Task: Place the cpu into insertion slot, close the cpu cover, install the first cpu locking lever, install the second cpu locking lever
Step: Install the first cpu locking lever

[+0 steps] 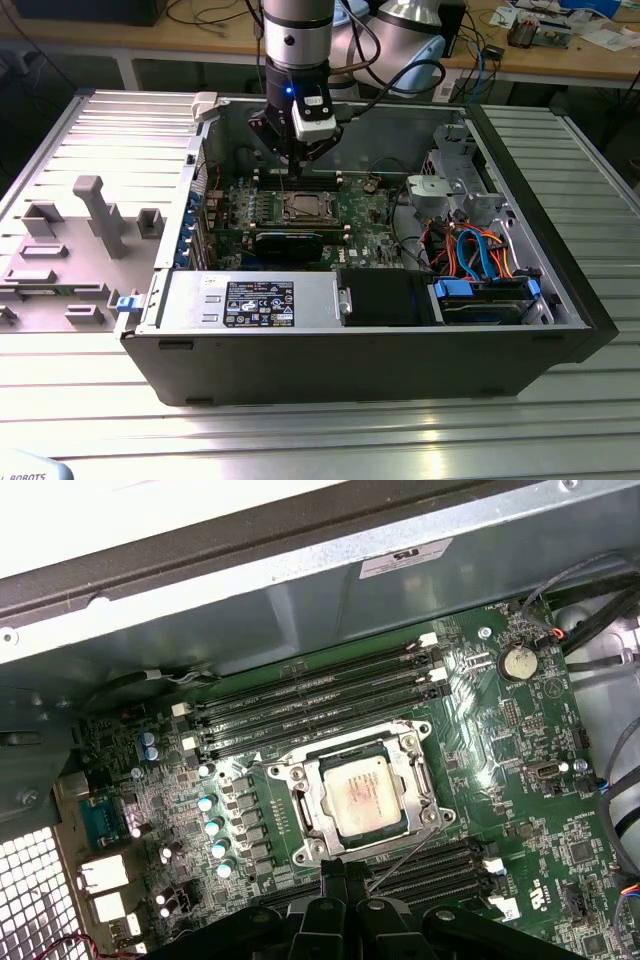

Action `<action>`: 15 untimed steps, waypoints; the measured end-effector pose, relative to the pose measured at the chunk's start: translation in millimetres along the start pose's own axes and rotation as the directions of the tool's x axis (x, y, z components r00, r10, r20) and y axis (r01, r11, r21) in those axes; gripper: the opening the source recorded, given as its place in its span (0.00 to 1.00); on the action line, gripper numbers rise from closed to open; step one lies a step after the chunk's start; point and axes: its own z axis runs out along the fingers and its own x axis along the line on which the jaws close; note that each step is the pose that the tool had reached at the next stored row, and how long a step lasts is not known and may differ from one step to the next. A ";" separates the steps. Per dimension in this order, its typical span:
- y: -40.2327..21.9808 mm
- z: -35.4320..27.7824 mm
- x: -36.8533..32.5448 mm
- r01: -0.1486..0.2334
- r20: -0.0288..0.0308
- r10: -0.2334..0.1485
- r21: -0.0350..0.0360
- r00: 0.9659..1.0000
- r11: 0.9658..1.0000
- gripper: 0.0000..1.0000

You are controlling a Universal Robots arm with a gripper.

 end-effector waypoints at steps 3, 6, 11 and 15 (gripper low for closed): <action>0.0 0.0 0.0 0.000 0.000 0.000 0.000 1.000 1.000 0.11; 0.0 0.0 0.0 0.001 0.000 -0.001 0.000 1.000 1.000 0.11; 0.0 0.0 0.0 0.002 0.000 -0.002 0.000 1.000 1.000 0.11; 0.0 0.0 0.0 0.043 0.000 -0.043 0.000 0.999 0.999 0.11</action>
